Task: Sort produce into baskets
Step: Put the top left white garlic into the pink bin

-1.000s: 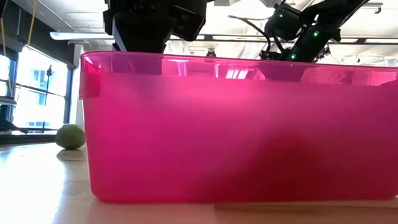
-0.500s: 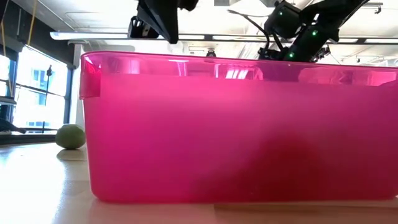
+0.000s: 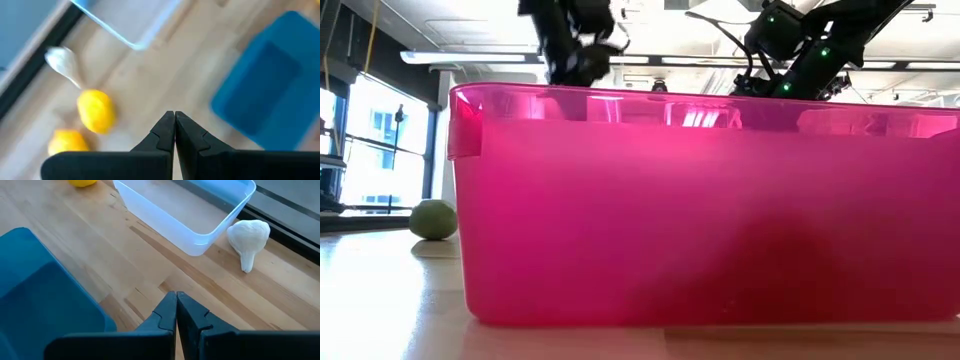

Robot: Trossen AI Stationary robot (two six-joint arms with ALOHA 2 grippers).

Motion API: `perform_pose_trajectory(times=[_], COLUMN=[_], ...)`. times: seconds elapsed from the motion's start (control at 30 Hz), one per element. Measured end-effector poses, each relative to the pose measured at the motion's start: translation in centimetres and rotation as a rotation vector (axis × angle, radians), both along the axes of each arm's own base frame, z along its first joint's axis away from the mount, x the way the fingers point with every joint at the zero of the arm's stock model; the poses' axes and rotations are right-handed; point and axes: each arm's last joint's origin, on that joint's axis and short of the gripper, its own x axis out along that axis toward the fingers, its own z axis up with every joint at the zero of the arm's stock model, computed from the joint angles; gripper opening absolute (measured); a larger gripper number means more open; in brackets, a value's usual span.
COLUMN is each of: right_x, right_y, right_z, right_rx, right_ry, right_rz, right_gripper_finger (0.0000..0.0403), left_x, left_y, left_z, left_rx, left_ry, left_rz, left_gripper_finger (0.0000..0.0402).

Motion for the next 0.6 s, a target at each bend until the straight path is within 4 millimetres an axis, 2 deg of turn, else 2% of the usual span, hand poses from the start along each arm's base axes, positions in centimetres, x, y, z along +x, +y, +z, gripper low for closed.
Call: perform_pose_trajectory(times=[0.17,0.27,0.4,0.6], right_x=[0.0,-0.1,-0.1,-0.1], right_y=[0.0,-0.1,-0.1,-0.1], right_z=[0.2,0.2,0.2,0.2], right_rx=[0.018,0.018,0.045,0.04], right_ry=[-0.036,-0.053,-0.085,-0.079], right_rz=[-0.044,-0.095,-0.143,-0.135], right_gripper_finger=[0.0,0.0,0.0,0.0], left_x=[-2.7,-4.7,-6.9,-7.9], left_y=[3.8,5.6,7.0,7.9], left_z=[-2.0,-3.5,-4.9,-6.6], left_rx=[0.013,0.003,0.02,0.066], left_ry=[-0.121,-0.216,-0.209,-0.195], left_rz=[-0.041,-0.009,0.046,0.133], left_gripper_finger=[0.0,0.0,0.0002,0.0035])
